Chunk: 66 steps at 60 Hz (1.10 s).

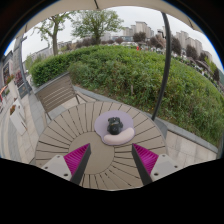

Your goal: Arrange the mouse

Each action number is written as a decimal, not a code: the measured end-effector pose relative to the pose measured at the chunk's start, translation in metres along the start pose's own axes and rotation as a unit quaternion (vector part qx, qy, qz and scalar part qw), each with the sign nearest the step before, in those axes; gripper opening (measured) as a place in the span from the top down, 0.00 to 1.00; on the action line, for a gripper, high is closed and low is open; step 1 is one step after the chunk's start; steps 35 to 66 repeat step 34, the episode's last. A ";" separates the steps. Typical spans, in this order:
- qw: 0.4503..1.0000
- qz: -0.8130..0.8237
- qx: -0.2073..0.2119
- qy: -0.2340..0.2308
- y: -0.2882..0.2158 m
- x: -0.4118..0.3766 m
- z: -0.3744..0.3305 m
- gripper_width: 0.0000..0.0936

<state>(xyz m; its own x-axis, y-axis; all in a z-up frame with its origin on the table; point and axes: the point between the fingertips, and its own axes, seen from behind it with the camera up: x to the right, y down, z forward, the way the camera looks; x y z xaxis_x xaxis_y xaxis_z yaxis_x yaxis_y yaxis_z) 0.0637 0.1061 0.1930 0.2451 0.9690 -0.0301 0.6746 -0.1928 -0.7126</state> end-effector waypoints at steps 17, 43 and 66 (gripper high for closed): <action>1.000 -0.021 0.004 0.004 0.046 0.005 -0.076 0.09; 0.999 -0.027 0.014 -0.008 0.044 0.000 -0.081 0.09; 0.999 -0.027 0.014 -0.008 0.044 0.000 -0.081 0.09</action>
